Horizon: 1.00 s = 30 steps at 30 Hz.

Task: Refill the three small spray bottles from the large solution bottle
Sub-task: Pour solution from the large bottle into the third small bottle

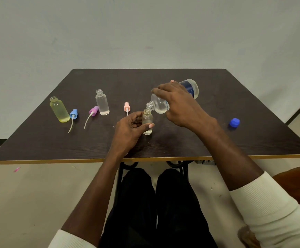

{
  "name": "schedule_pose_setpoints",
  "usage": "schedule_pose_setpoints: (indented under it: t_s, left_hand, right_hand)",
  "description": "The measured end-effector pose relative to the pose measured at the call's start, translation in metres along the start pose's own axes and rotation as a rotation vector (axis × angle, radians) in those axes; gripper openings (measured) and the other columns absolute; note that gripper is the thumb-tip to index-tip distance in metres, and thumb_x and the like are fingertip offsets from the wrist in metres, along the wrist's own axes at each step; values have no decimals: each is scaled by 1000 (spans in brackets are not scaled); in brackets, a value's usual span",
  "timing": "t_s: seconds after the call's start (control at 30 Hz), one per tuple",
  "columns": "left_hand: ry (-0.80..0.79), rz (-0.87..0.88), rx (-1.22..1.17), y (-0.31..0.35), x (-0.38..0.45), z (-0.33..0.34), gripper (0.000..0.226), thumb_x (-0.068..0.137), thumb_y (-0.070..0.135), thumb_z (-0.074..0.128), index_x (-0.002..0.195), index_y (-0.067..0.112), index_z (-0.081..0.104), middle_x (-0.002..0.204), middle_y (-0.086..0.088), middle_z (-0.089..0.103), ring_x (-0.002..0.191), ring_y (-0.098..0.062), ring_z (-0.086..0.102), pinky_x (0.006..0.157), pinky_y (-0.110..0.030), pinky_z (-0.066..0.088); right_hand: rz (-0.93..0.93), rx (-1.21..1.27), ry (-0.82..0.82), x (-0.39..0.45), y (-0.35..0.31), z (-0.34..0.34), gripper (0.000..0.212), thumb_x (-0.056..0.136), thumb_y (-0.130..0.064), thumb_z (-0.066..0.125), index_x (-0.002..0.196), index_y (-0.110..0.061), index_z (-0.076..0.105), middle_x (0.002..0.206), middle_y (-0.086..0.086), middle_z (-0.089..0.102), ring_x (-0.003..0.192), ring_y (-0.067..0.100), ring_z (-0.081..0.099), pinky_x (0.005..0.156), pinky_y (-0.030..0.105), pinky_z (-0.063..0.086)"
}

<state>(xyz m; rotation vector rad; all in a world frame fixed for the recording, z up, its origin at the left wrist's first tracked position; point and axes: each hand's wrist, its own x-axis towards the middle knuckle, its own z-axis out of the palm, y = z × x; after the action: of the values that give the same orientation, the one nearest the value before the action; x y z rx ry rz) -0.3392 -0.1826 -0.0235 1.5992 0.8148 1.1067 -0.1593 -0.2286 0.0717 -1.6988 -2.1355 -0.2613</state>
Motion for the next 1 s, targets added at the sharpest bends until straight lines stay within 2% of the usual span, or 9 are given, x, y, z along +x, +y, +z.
schedule_pose_setpoints:
  t_s: [0.27, 1.0]
  left_hand:
    - [-8, -1, -5, 0, 1, -1, 42, 82, 11, 84, 121, 11, 71, 104, -2, 79, 100, -17, 75, 90, -27, 58]
    - [2, 5, -20, 4, -2, 1, 40, 82, 9, 83, 119, 13, 71, 104, -1, 79, 99, -17, 75, 89, -26, 58]
  right_hand:
    - [-5, -9, -14, 2, 2, 2, 72, 74, 1, 69, 141, -17, 48, 141, 6, 50, 135, 26, 39, 121, 40, 15]
    - [-9, -20, -19, 2, 4, 3, 73, 75, 0, 70, 142, -18, 47, 141, 6, 50, 136, 26, 38, 121, 44, 18]
